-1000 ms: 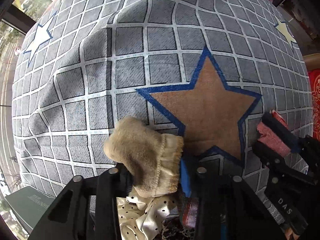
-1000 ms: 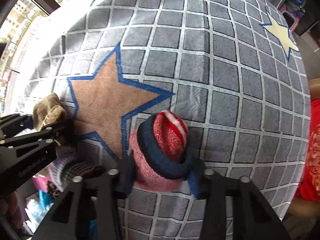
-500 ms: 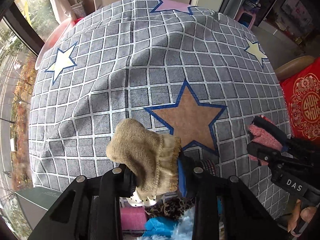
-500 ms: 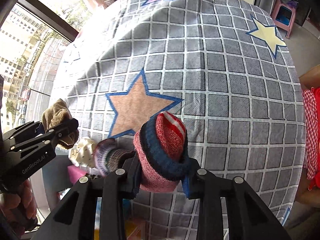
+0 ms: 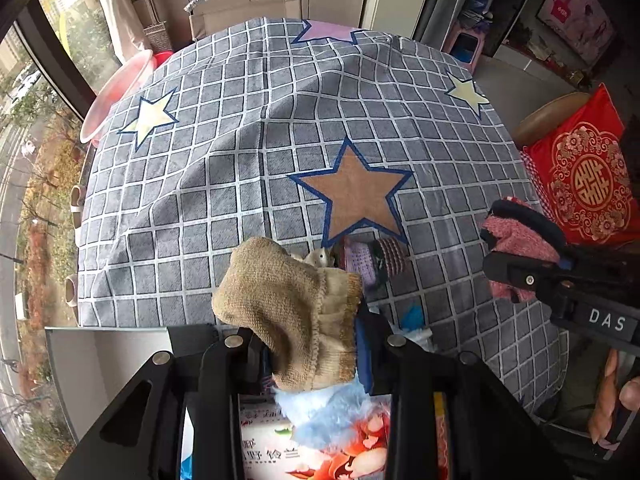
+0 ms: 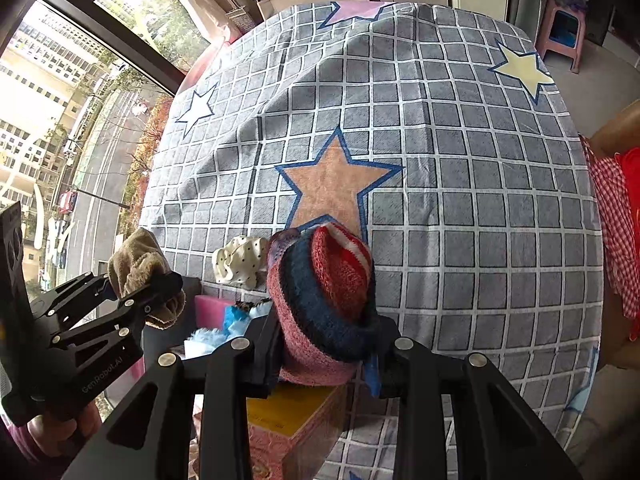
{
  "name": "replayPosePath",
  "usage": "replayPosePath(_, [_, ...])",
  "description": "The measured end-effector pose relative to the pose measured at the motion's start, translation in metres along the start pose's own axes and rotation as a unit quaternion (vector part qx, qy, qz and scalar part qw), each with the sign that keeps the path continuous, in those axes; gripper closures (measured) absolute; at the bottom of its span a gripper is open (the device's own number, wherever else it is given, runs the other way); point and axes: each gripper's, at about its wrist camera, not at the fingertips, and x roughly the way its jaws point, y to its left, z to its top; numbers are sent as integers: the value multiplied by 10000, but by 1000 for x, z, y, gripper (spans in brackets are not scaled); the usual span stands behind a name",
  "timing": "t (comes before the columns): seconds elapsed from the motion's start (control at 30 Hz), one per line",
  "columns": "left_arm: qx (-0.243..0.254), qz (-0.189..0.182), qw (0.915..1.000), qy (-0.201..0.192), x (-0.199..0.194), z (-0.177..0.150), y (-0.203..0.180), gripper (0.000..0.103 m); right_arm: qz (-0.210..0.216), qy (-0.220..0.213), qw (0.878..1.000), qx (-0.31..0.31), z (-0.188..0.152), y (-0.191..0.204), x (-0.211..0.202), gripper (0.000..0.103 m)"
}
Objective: Organize soft objects
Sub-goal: 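Carry the beige sock and knit hat with both tools over the white box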
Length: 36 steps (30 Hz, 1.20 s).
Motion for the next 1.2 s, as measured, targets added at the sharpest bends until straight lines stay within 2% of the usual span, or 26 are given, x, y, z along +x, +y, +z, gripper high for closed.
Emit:
replayPosePath(0.27, [187,-112,9998,-18,-37,-53,-4,68,28,-74,10000,-45,-44,26,-28,69])
replayPosePath(0.43, [296,-309,9991,-12,-60,-86,-5,68,6,-87,10000,-22,-74,41,-44,69])
replayPosePath(0.7, [575,-358,9977,-20,-85,-128,-5,68,-32,12,10000,-24,-116,70,-53,69])
replayPosePath(0.97, [447,-332,9984,-12,-94,-160,13,68,-45,87,9998,-150,-146,108,-50,69])
replayPosePath(1.2, [151,-214,9996,-74,-99,-184,43,68,-66,290,9983,-510,-156,146,-35,69])
